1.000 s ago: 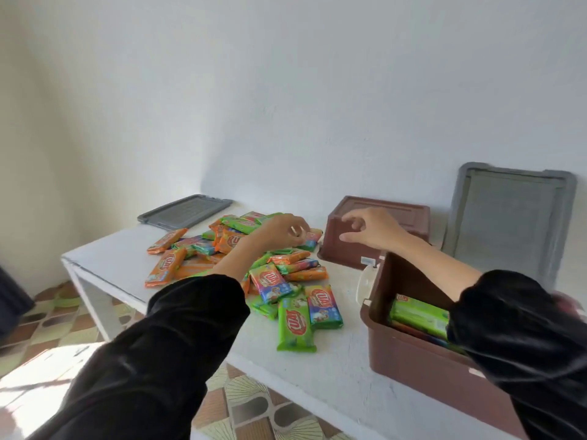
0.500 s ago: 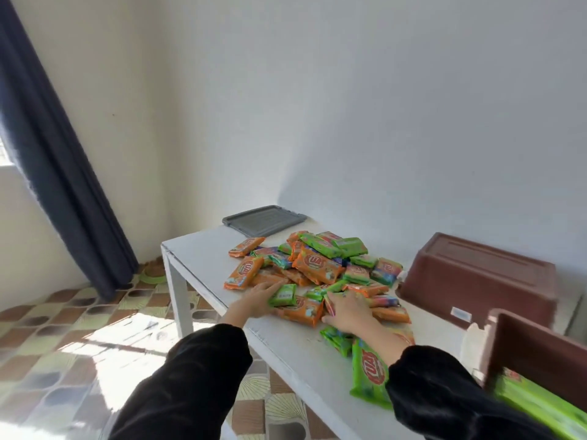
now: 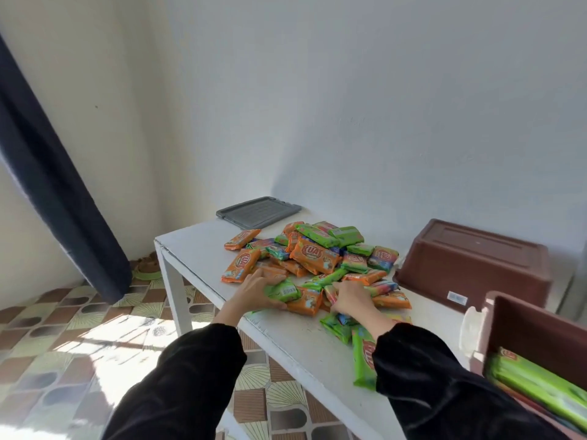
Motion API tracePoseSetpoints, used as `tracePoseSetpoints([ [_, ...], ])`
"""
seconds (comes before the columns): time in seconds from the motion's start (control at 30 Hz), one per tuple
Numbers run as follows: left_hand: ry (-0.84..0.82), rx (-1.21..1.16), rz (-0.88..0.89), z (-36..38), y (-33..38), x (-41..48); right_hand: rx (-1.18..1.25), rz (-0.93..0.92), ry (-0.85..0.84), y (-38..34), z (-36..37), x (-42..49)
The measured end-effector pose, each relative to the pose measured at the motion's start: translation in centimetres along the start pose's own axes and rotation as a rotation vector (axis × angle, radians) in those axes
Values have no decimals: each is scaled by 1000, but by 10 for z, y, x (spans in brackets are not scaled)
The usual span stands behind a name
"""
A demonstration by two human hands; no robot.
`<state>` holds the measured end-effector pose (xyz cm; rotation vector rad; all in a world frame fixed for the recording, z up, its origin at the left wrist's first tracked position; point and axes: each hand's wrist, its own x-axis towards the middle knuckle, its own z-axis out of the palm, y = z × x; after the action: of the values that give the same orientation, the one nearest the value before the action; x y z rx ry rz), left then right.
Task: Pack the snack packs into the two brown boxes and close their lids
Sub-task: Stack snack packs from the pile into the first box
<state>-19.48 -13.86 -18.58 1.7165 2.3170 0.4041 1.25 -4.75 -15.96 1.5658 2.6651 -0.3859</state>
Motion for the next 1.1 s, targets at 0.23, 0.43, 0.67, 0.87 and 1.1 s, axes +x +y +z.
tracePoseSetpoints([
  [0.23, 50, -45, 180, -48, 59, 1, 175, -29, 0, 24, -79, -28],
  [0.43, 30, -36, 490, -62, 158, 8, 141, 69, 151, 104, -150, -94],
  [0.67, -55, 67, 890, -29, 318, 2, 34, 278, 175, 208, -165, -172],
  [0.87, -127, 254, 1078, 22, 395, -11, -17, 417, 86, 275, -142, -224],
  [1.1, -120, 476, 1065, 72, 427, -26, -106, 407, 37, 303, -96, -235],
])
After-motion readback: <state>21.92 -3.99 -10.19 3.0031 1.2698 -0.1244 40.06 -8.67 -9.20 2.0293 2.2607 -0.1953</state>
